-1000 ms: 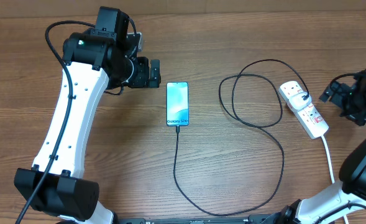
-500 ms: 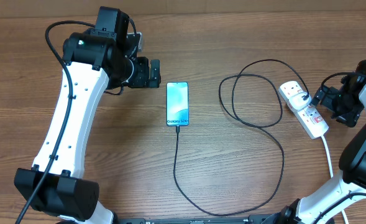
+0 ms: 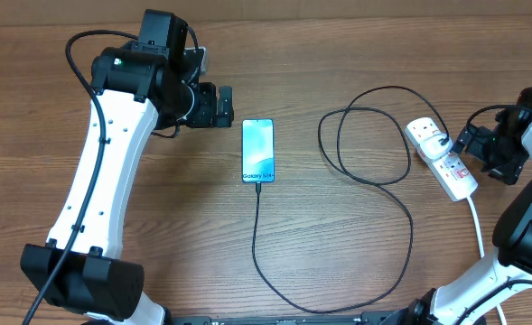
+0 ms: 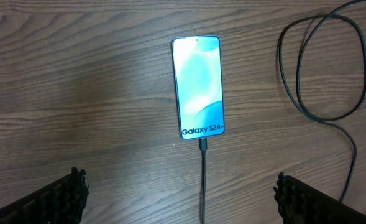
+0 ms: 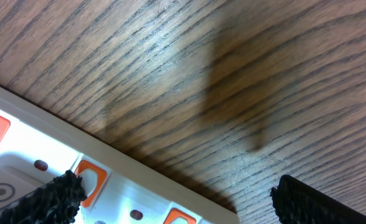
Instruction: Plug charger to phone and switch on socket
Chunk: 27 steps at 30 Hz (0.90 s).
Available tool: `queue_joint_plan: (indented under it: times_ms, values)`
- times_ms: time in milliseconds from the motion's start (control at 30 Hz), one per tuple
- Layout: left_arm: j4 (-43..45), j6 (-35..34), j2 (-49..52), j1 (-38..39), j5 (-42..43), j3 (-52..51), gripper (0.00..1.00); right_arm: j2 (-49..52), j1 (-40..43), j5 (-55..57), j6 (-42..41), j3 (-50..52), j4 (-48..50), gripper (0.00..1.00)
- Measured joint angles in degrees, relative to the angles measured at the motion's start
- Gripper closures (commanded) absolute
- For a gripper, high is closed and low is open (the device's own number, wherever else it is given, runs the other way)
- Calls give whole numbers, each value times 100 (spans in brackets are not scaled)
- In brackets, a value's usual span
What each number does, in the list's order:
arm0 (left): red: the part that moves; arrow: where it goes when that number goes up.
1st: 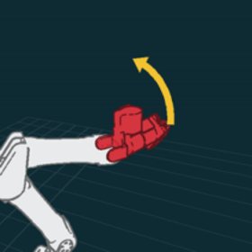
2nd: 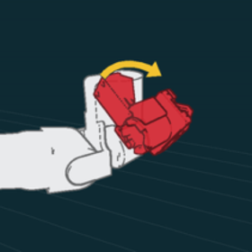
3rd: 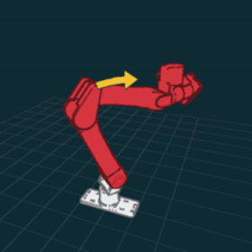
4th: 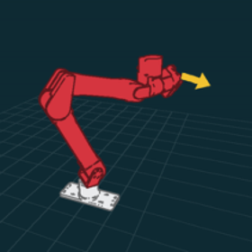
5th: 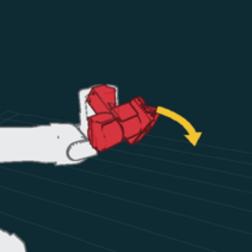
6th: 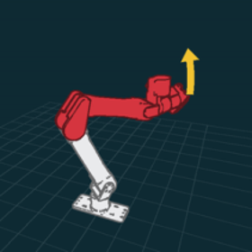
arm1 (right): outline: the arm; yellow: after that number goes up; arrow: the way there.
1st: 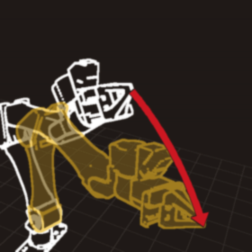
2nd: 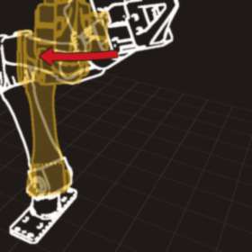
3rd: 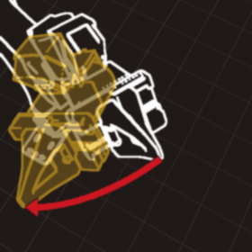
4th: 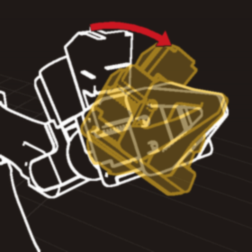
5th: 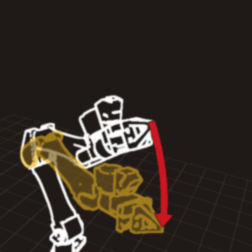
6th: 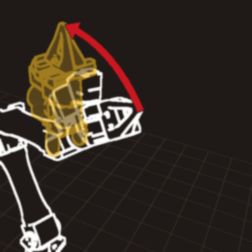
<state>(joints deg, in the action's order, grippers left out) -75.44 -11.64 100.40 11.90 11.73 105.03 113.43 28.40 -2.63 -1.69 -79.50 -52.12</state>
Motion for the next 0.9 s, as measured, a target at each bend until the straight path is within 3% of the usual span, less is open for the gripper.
queue_joint_plan:
  times_ms: [900]
  values:
    - [2,0,0,0,0,0,0,0,-7,-144,-2,39,-417,0]
